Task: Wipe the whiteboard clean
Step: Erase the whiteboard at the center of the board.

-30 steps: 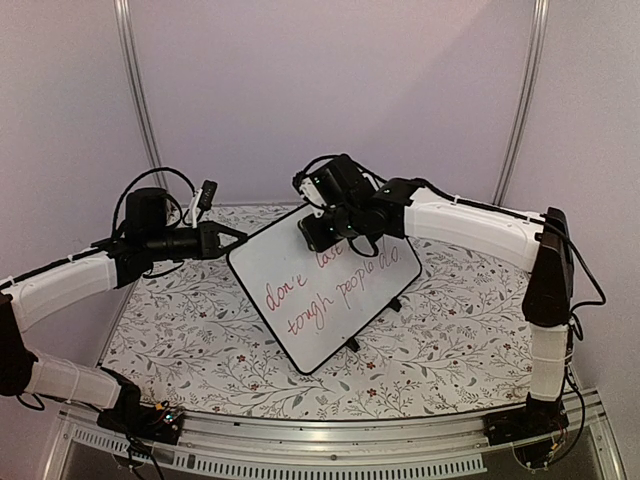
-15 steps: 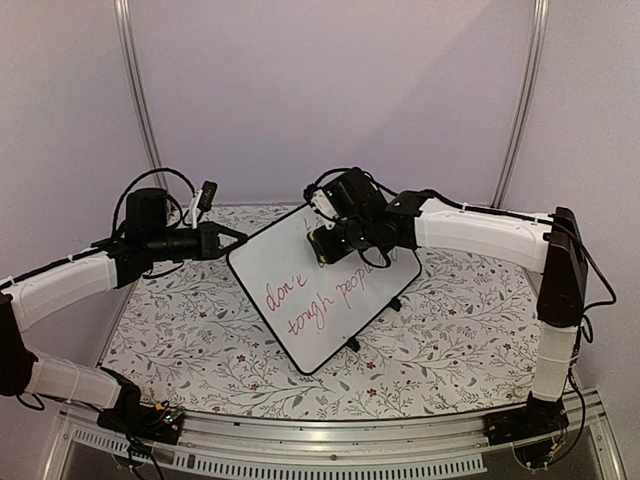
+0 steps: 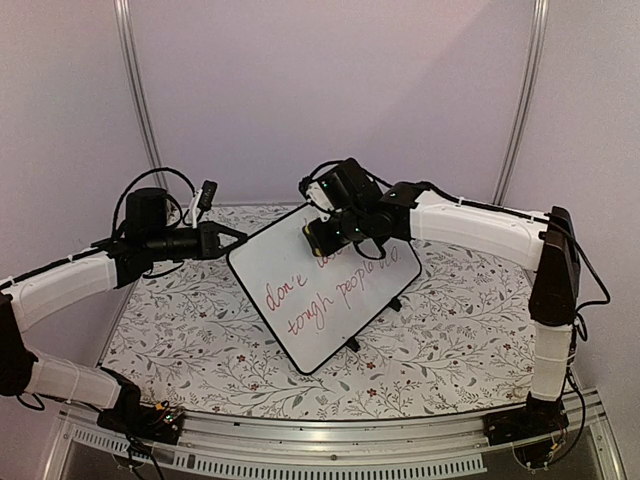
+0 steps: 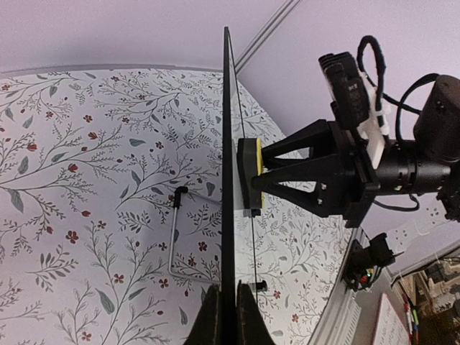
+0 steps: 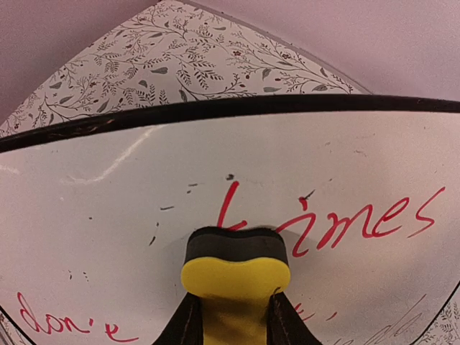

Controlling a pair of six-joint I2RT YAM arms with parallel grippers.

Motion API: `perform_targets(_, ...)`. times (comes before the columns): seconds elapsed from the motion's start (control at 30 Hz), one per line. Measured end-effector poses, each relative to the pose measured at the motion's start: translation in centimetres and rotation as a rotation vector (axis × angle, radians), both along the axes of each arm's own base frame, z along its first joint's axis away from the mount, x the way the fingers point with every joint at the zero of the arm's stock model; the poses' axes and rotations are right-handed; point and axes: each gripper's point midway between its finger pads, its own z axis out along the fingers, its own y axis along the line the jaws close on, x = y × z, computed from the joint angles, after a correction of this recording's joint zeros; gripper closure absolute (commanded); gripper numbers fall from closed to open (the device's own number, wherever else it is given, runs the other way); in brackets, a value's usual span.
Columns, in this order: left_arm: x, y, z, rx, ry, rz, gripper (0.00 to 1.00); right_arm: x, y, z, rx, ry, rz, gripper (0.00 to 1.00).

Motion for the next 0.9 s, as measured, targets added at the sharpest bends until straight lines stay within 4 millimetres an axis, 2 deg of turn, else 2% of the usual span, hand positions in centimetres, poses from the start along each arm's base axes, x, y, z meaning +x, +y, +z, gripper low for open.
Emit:
perform_targets(0.2, 0.0, 0.0, 0.0, 0.001, 0.000, 0.003, 1.00, 1.4, 1.7, 2.2, 0.029, -0.040, 0.009, 0.72)
perform_targets(0.37, 0.1, 0.1, -0.1, 0.006, 0.004, 0.009, 1.00, 1.8, 2.0, 2.4, 0.035, -0.043, 0.009, 0.72)
perform_targets(0.53, 0.1, 0.2, -0.3, 0.009, 0.009, 0.012, 1.00, 1.8, 1.8, 1.8, 0.044, -0.045, 0.006, 0.72)
perform_targets(0.8, 0.0, 0.1, -0.3, 0.007, 0.007, 0.008, 1.00, 0.4, -0.7, -0.7, 0.019, 0.005, -0.010, 0.72)
perform_targets(0.9, 0.0, 0.1, -0.2, 0.005, 0.006, 0.006, 0.95, 0.0, -1.2, -1.3, 0.012, 0.022, -0.013, 0.72)
